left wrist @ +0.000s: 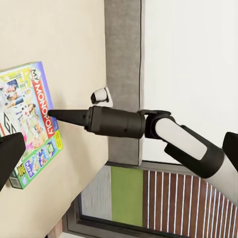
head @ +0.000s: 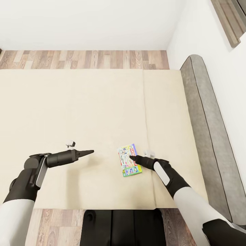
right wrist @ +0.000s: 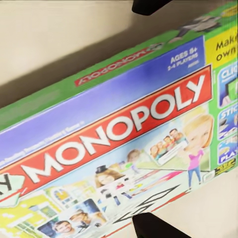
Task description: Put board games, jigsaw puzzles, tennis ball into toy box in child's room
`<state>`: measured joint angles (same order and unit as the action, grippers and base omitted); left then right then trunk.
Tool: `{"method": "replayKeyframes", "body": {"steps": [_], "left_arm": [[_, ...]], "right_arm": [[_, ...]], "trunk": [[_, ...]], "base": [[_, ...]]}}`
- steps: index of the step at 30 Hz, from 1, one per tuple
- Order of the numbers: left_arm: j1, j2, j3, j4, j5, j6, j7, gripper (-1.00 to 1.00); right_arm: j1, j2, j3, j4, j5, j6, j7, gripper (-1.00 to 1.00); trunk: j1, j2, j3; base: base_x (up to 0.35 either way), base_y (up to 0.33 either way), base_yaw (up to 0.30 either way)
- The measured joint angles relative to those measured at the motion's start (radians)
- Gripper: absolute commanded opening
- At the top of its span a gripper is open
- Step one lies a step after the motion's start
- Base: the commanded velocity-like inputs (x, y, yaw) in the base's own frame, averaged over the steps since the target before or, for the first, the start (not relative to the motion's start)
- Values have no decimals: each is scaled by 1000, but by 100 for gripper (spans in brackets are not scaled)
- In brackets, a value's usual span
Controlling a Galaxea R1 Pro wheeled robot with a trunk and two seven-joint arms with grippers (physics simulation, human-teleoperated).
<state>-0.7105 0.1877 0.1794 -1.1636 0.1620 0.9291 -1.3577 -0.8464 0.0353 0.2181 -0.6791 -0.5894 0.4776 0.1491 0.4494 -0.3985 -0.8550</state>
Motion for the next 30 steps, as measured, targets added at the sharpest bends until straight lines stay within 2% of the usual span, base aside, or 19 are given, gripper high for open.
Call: {"method": "replayKeyframes", "body": {"steps": [14,30], "left_arm": [[0,-5,-4,0,0,0,2,100],[1,-4,-3,0,0,0,1,100]], "right_arm": [[1,-9,0,46,-6,-24,3,100],[0,0,-2,46,3,-23,1,100]], "trunk": [[0,0,0],[0,0,0]], "base": [[0,0,0],[0,0,0]]}}
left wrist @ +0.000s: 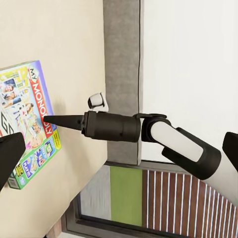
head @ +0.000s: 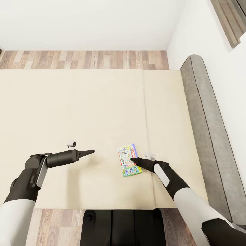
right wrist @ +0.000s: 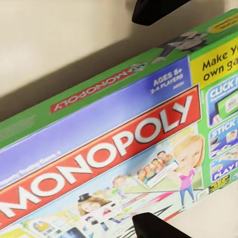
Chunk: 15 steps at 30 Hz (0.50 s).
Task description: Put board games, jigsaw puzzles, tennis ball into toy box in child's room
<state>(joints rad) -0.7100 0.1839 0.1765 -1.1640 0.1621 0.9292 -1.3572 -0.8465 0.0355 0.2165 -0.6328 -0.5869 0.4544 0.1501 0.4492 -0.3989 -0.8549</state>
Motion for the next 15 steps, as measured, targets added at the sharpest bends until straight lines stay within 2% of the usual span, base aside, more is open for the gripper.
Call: {"method": "replayKeyframes", "body": {"steps": [15], "left_arm": [[-1,0,0,0,0,0,0,100]], "right_arm": [[0,1,0,-3,-1,3,1,100]], "trunk": [[0,0,0]], "base": [[0,0,0]]}}
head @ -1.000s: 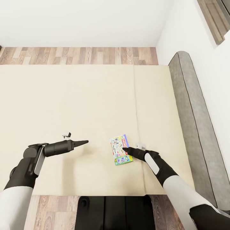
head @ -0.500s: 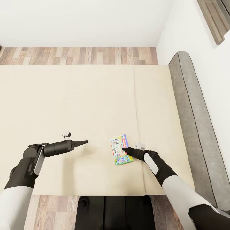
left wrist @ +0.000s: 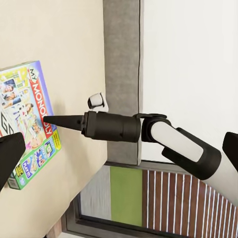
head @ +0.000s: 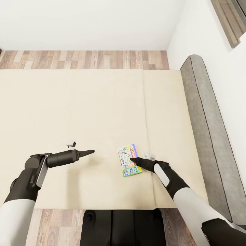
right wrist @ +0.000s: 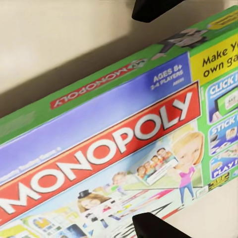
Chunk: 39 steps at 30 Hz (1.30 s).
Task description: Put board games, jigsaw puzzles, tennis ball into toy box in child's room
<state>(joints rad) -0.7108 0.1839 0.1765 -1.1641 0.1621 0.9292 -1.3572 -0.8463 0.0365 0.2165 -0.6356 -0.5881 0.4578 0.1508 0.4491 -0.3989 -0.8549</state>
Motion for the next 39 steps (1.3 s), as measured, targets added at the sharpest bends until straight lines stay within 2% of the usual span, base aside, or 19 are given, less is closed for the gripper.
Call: {"method": "replayKeyframes", "body": {"steps": [13,26,39], "left_arm": [[1,-1,0,0,0,0,0,100],[0,0,0,0,0,0,0,100],[0,-1,0,0,0,0,0,100]], "right_arm": [[0,0,5,-6,-2,4,3,100],[0,1,58,-11,-5,2,31,100],[0,0,62,-11,-5,2,43,100]], "trunk": [[0,0,0],[0,0,0],[0,0,0]], "base": [[0,0,0],[0,0,0],[0,0,0]]}}
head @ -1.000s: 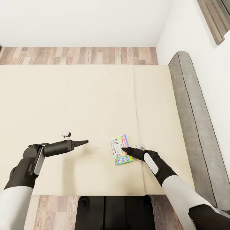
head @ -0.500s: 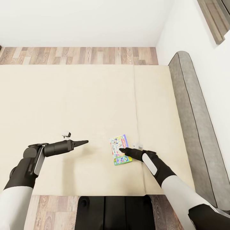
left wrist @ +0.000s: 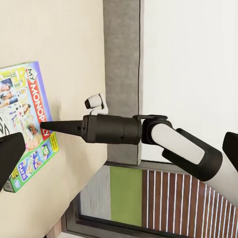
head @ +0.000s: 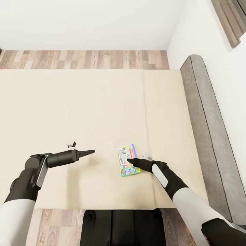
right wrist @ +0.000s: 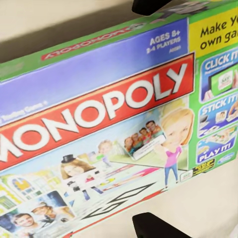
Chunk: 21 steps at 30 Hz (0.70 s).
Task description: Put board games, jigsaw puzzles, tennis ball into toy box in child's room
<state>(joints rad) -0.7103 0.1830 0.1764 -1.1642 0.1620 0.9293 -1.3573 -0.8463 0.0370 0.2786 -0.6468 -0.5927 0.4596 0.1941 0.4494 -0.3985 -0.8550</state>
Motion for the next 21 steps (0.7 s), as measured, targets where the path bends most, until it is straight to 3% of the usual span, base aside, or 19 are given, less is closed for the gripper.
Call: {"method": "replayKeyframes", "body": {"steps": [21], "left_arm": [[0,1,0,0,0,0,0,100]], "right_arm": [[0,0,0,0,0,-2,3,100]], "trunk": [[0,0,0]], "base": [[0,0,0]]}}
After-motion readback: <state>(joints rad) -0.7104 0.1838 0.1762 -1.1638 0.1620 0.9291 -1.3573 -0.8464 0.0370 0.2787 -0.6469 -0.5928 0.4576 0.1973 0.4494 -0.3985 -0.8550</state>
